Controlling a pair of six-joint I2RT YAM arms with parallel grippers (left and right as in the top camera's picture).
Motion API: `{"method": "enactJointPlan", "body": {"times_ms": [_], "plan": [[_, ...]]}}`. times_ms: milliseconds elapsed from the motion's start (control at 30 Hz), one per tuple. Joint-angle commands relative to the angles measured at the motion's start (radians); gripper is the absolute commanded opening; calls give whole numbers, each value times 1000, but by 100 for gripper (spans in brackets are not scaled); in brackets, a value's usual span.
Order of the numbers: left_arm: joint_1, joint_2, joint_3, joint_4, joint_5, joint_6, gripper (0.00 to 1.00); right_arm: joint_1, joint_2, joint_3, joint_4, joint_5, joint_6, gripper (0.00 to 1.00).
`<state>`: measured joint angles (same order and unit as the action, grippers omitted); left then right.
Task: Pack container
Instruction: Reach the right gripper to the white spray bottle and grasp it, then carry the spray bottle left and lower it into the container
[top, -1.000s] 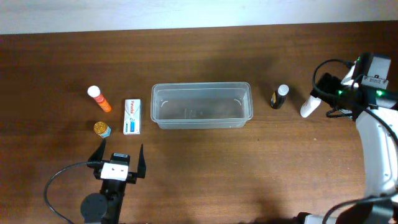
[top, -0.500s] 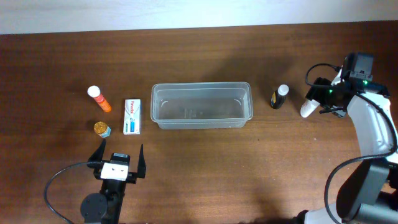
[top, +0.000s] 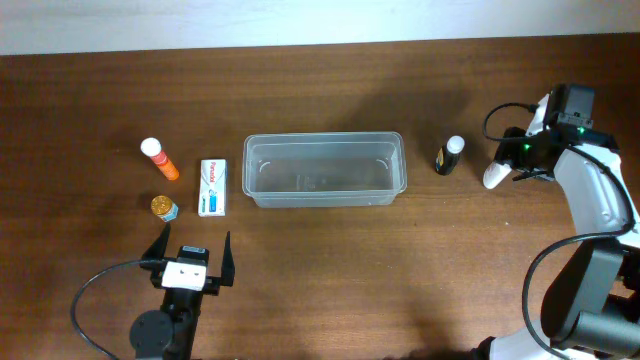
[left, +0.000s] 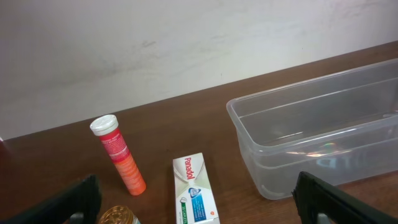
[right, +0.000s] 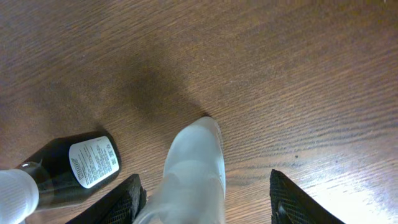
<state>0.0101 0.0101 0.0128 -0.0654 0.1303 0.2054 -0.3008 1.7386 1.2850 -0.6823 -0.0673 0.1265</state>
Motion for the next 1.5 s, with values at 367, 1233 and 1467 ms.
{"method": "enactJointPlan", "body": {"times_ms": [367,1233,1467], "plan": [[6,-5,-4,-4,-4,-9,99,-7,50,14,23,-11,-71,32],[6,-5,-4,-4,-4,-9,99,-7,29,467,-359,-53,-70,21],[6,-5,-4,-4,-4,-9,99,51,29,679,-533,-53,-68,21]]}}
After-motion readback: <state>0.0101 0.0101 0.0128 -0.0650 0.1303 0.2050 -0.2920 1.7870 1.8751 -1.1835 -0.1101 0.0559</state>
